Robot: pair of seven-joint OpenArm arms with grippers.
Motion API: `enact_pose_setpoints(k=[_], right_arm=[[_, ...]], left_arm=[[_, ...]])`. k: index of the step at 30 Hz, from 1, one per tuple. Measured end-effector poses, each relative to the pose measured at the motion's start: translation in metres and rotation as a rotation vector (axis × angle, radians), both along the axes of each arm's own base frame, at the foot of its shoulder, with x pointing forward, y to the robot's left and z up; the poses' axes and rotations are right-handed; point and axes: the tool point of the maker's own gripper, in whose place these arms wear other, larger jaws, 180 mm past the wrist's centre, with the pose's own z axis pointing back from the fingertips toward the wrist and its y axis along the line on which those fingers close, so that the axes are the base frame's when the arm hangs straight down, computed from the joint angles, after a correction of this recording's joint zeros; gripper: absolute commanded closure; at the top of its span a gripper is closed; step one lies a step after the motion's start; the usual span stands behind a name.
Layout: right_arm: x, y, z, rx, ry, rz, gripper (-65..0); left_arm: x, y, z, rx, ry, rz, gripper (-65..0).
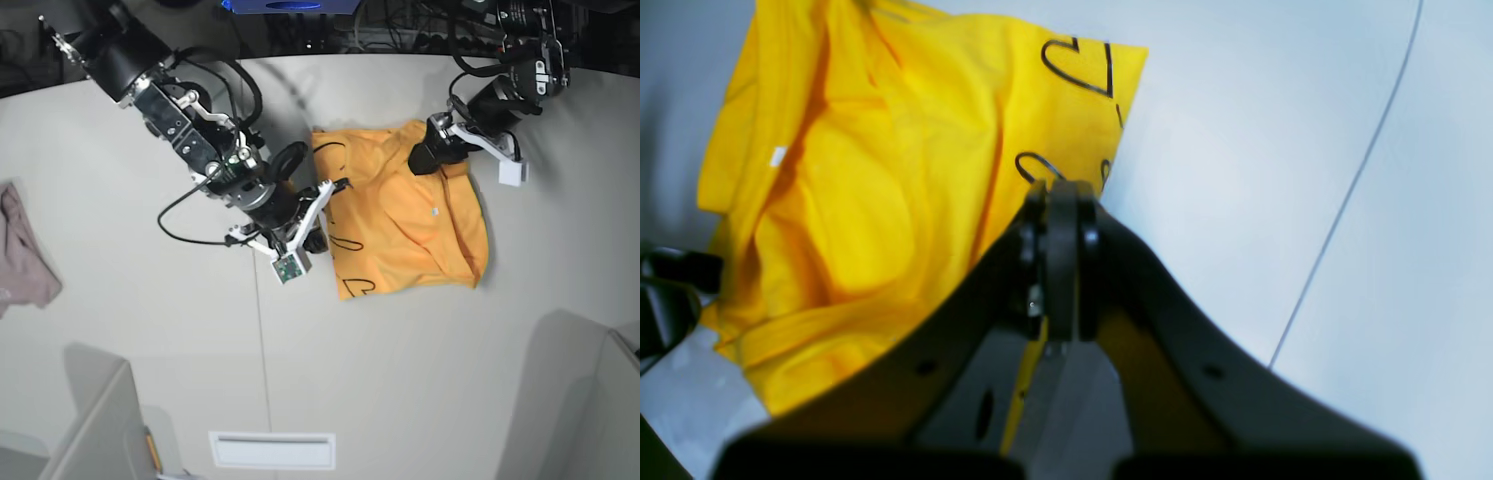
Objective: Fold the T-shirt properly
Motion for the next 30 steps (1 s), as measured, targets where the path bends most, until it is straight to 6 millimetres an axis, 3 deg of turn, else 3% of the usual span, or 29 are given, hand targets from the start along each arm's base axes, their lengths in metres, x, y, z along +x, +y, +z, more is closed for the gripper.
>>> enact_pose_setpoints(k=[3,7,8,15,22,27,30], right_arm=[[0.002,-0.007,-0.001,0.012,0.009,-0.035,0.0],[0.006,-0.022,-0.002,0.018,0.014,-0.088,0.0],[0.007,-0.024,-0.003,0.015,0.016,-0.092,0.0],[0.007,-0.025,-0.004,0.013,0.016,-0.095,0.0],[0.005,-0.025,-0.005,0.015,0.022,-0.095,0.0],[0.004,-0.024,-0.005,0.016,0.023,-0.093,0.0],[0.003,-0.023,-0.006,0.017,0.027,-0.092,0.0]], left_arm=[[-0.004,0.003,-0.009,0.063,0.022,-0.007,-42.5],[-0.005,-0.007,-0.012,0.049,0.029,-0.007,-42.0],[-0.004,-0.007,-0.012,0.050,0.027,-0.005,-39.7],[-0.001,0.000,-0.011,0.069,0.019,0.003,0.0],[-0.003,0.003,-0.010,0.075,0.020,0.007,0.0],[-0.003,0.033,0.010,0.137,-0.023,0.058,0.0],[-0.003,0.040,0.013,0.151,-0.033,0.077,0.0]])
